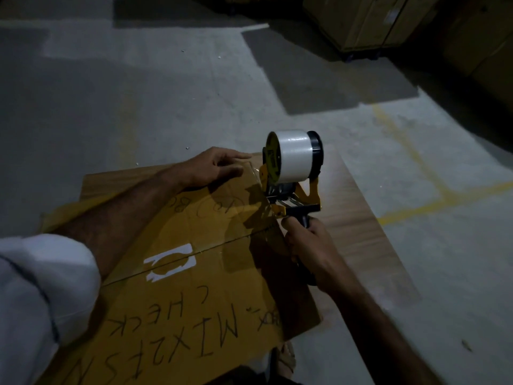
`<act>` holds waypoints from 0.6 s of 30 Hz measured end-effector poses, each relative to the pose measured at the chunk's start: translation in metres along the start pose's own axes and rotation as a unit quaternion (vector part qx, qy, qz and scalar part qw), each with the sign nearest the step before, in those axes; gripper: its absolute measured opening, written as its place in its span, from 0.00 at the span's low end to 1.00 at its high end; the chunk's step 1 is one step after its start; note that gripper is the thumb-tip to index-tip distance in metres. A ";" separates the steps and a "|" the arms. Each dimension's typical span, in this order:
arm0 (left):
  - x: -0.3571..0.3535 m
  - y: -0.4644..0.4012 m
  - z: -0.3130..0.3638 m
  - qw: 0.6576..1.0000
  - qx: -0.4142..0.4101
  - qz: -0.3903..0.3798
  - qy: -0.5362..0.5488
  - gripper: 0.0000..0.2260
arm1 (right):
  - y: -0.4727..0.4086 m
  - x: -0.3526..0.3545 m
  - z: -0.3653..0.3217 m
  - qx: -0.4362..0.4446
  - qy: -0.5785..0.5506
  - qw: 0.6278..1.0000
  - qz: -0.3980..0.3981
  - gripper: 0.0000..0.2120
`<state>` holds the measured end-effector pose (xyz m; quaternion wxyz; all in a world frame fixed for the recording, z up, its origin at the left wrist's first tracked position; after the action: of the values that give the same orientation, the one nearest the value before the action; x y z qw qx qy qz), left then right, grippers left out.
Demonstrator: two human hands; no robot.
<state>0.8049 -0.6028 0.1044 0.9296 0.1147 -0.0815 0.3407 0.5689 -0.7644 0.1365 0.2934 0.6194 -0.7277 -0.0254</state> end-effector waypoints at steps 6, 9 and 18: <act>-0.013 0.024 -0.001 0.974 -0.100 0.080 -0.188 0.22 | 0.004 -0.002 -0.001 -0.001 -0.001 1.000 0.003 0.13; -0.012 0.022 0.001 0.967 -0.093 0.101 -0.214 0.25 | 0.012 -0.001 0.001 -0.004 0.010 1.000 0.002 0.12; -0.063 0.041 -0.004 0.927 -0.148 0.028 -0.345 0.29 | 0.053 -0.003 0.029 -0.050 -0.036 0.998 -0.002 0.12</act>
<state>0.7308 -0.6098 0.0925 0.8406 0.0842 -0.4496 0.2902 0.5084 -0.7585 0.1321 0.2970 0.6041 -0.7346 -0.0847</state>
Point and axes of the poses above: each hand's wrist, its own y-axis away from the middle knuckle, its own x-axis out of the back of the hand, z = x × y, the point moved 4 cm from there along -y, towards the middle knuckle, and after that the axes turned 14 degrees about y, right-handed, at the moved point
